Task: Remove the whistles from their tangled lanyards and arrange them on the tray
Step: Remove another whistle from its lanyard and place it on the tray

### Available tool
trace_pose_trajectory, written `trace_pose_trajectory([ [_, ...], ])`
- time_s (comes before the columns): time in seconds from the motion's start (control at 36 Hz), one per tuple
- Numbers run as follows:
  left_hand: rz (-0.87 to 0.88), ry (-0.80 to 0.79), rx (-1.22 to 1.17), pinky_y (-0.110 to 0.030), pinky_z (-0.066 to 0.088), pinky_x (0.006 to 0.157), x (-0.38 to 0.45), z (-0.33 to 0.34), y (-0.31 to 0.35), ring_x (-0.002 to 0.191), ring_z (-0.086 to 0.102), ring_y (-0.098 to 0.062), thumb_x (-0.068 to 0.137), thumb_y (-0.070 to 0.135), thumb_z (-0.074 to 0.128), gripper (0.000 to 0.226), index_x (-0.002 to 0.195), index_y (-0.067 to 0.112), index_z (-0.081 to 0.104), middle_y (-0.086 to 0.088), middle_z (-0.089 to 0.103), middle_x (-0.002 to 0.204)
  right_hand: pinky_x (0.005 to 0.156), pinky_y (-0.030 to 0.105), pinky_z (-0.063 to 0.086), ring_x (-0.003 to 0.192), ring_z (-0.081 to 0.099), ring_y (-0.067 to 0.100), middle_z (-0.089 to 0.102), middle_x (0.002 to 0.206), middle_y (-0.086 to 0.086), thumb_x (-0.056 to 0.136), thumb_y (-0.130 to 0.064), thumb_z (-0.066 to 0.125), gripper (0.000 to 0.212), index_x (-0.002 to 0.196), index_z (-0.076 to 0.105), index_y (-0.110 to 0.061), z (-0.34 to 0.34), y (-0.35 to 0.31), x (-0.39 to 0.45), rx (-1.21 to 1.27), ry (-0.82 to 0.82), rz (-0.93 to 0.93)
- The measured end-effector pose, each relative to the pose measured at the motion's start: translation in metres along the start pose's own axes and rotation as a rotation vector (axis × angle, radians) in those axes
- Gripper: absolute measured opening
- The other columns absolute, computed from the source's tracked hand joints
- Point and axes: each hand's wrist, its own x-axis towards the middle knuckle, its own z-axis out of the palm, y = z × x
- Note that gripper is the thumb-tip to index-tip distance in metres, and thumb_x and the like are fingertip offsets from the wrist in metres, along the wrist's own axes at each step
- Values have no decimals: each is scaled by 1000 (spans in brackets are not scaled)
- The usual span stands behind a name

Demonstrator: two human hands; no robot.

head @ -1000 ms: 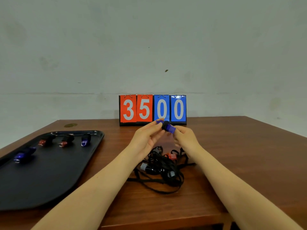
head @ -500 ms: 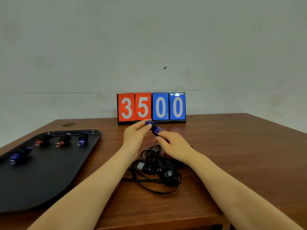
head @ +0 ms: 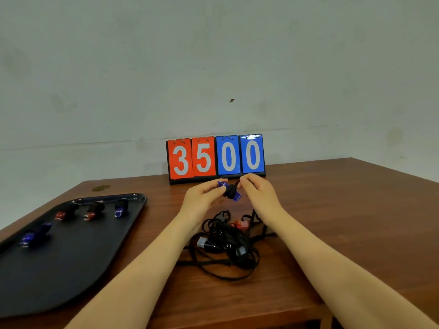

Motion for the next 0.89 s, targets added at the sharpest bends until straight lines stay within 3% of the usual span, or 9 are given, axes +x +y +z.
trace_pose_trajectory([
  [0.08,-19,-105,-195,-22,55,83,-3,2,9,101,69,-13,93,7,59,23,112,12,69,-5,73,109,46,18,26,48,30,8,42,52,-9,100,-23,47,29,73,55,-13,-4,-2,1,278,-66,160],
  [0.28,-85,-168,-511,-21,56,77,-5,4,18,97,70,-13,92,2,54,22,105,9,70,-10,73,106,47,23,23,49,25,11,35,55,-2,98,-25,51,22,92,57,-5,-4,-5,2,442,-159,216],
  [0.5,-143,-47,-744,-21,57,63,0,8,14,81,73,-15,93,-1,51,18,96,6,67,-10,76,87,47,25,20,47,24,11,33,53,-1,99,-12,46,41,59,54,-17,5,-3,2,384,-102,232],
  [0.64,-106,-25,-863,-23,58,74,4,4,13,100,70,-22,92,3,53,19,108,4,64,-17,72,106,43,19,23,43,28,7,34,51,-5,101,-27,45,32,80,63,-11,10,4,0,240,-208,202],
  [0.72,-73,18,-882,-23,58,80,7,0,15,104,69,-20,94,4,53,22,114,4,62,-16,70,111,51,13,34,48,41,1,47,57,-9,101,-26,43,35,73,63,-19,16,11,-3,-153,-250,10],
  [0.78,-70,75,-857,-23,58,78,9,-2,13,106,67,-20,93,3,54,23,115,5,62,-15,68,115,59,16,36,57,48,-1,51,61,-10,102,-24,41,35,70,57,-22,19,13,-5,-339,-284,-116],
  [0.89,-52,200,-780,-21,58,74,12,-6,8,101,67,-16,93,1,56,30,122,5,60,-11,68,111,66,28,41,64,50,8,52,66,-7,103,-25,37,31,78,53,-18,22,10,-6,-426,-278,-213],
])
